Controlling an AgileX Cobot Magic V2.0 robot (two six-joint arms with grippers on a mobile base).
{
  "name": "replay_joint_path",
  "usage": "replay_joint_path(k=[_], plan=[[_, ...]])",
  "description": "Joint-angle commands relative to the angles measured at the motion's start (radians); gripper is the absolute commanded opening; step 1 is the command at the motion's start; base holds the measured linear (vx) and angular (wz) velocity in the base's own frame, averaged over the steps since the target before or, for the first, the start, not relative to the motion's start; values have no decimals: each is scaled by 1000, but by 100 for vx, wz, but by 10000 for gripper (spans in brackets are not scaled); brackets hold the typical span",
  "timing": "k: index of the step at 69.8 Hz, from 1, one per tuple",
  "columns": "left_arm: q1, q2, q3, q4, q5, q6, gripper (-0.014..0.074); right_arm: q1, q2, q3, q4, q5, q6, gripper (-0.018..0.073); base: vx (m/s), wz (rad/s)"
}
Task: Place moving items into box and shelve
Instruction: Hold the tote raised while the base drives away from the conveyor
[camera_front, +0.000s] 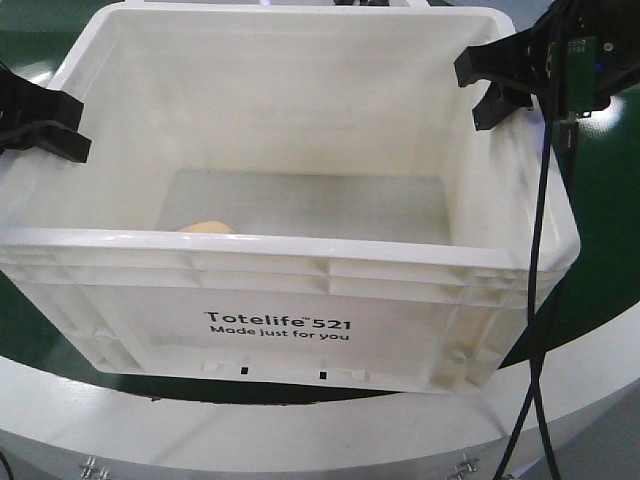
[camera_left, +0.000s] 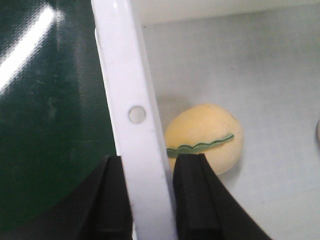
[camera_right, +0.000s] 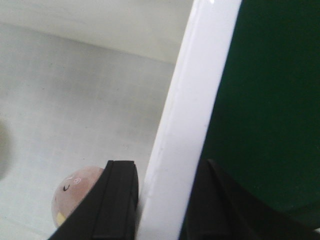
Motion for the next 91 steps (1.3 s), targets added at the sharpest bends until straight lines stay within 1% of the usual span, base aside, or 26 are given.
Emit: replay_joint_path(k=[1,91], plan=[[-6,-44,-47,-68,-84,13,-17,0,-57,-47,55,-75,-41,-12,0,0],[-6,-40,-47,-68,-84,13,-17,0,-57,-47,56,-72,-41,-12,-2,1]])
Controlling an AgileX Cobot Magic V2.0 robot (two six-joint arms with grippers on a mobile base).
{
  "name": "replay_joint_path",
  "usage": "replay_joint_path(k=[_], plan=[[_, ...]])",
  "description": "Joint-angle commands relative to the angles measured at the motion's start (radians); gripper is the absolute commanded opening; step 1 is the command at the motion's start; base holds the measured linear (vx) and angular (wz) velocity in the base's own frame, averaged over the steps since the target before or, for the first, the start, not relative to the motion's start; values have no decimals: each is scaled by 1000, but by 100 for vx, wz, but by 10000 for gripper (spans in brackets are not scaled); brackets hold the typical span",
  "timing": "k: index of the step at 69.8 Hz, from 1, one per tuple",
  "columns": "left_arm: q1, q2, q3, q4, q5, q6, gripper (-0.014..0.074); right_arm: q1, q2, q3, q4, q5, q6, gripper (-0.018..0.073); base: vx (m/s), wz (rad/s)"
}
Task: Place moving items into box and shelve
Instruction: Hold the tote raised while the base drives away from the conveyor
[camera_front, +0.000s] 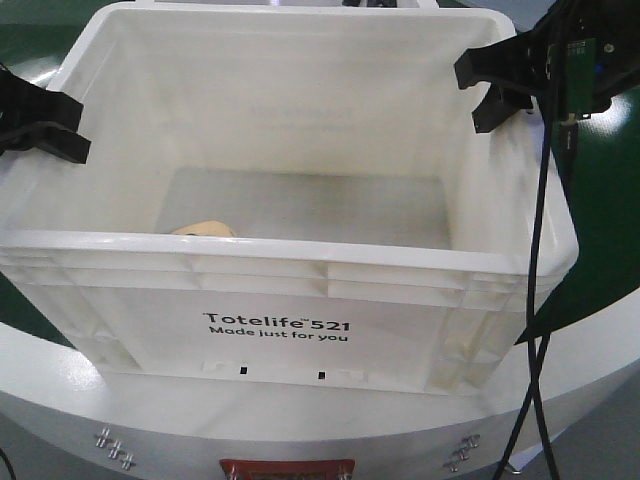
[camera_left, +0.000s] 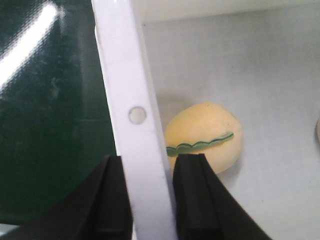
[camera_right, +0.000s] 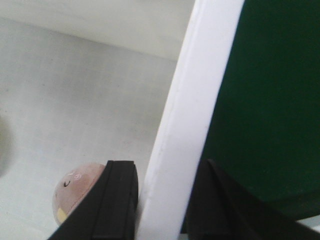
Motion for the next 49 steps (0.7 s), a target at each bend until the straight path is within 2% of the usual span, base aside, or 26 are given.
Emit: replay_joint_path(k=[1,29,49], plan=[[-6,-40,-47,-68,-84,11,-17,0,-57,-47,53,-77,-38,-12,-11,4],[-6,-40,-47,-68,-84,11,-17,0,-57,-47,53,-76,-38,-12,-15,6],[-6,-40,-47,-68,-84,11,-17,0,-57,-47,53,-77,-38,-12,-14,33]])
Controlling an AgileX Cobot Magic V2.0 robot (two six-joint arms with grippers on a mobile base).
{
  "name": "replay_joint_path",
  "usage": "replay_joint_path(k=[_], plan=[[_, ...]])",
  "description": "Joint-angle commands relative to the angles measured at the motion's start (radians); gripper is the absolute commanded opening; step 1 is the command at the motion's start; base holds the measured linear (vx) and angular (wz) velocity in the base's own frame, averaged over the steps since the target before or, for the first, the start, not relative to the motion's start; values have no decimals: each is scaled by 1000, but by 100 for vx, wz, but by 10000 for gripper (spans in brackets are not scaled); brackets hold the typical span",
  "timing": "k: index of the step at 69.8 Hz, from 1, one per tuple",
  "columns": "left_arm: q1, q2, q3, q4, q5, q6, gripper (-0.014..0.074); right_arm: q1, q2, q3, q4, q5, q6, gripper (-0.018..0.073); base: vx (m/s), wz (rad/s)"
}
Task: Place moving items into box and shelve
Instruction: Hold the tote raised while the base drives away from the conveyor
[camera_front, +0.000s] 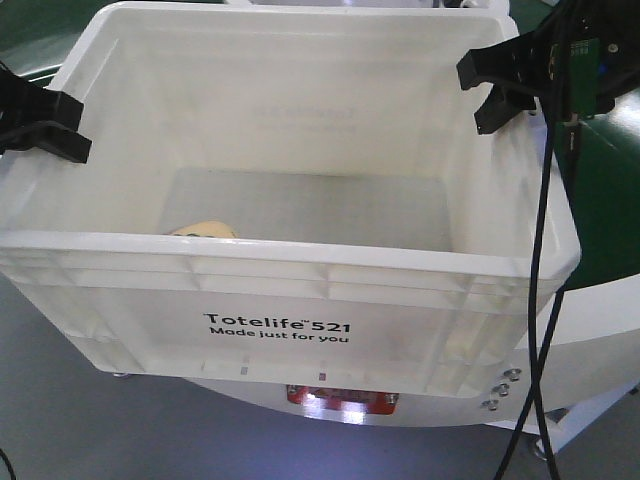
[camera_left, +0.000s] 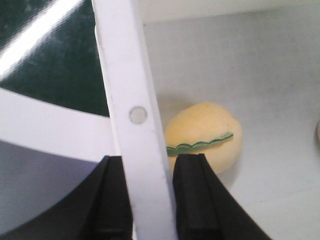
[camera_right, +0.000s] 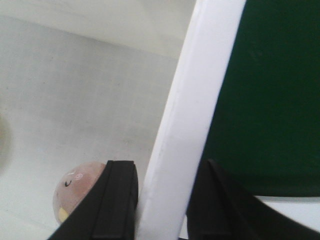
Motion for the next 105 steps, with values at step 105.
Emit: replay_joint_path(k=[105], plan=[[-6,-40,-47,-64,-86,10,-17,0,-51,-47,54,-84,-38,-12,-15,56]])
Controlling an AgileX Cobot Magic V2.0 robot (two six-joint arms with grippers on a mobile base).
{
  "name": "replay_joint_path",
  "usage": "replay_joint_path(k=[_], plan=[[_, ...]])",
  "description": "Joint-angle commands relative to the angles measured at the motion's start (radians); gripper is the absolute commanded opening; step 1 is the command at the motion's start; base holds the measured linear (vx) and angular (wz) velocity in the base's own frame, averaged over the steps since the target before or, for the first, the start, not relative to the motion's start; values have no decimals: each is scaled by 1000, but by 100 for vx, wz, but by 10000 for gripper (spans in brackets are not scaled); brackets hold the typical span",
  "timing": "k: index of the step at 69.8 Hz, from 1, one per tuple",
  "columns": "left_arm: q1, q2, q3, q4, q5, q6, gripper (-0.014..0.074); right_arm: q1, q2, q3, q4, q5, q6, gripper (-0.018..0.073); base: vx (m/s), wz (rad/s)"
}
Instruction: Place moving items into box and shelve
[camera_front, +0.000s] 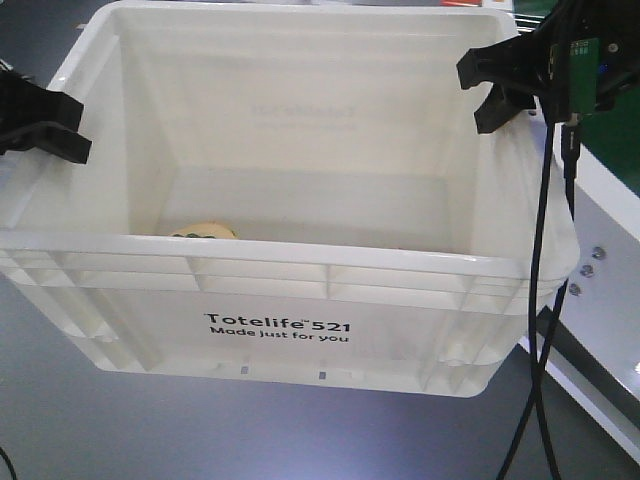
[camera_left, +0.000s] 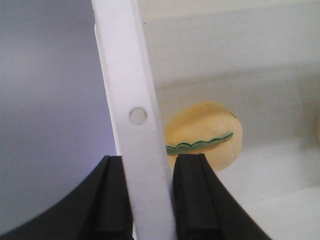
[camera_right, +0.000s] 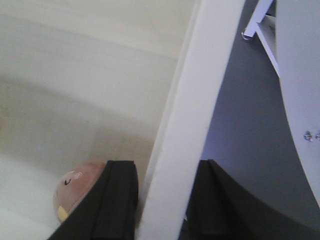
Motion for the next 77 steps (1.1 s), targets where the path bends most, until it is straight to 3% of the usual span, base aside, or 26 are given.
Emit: replay_joint_path(k=[1,77], plan=[[-6,-40,-47,-67,-86,10,-17,0,-52,-47,52,-82,-38,-12,-11,60],[-6,-41,-47,-67,-86,10,-17,0,-52,-47,50,-82,-38,-12,-1,65]])
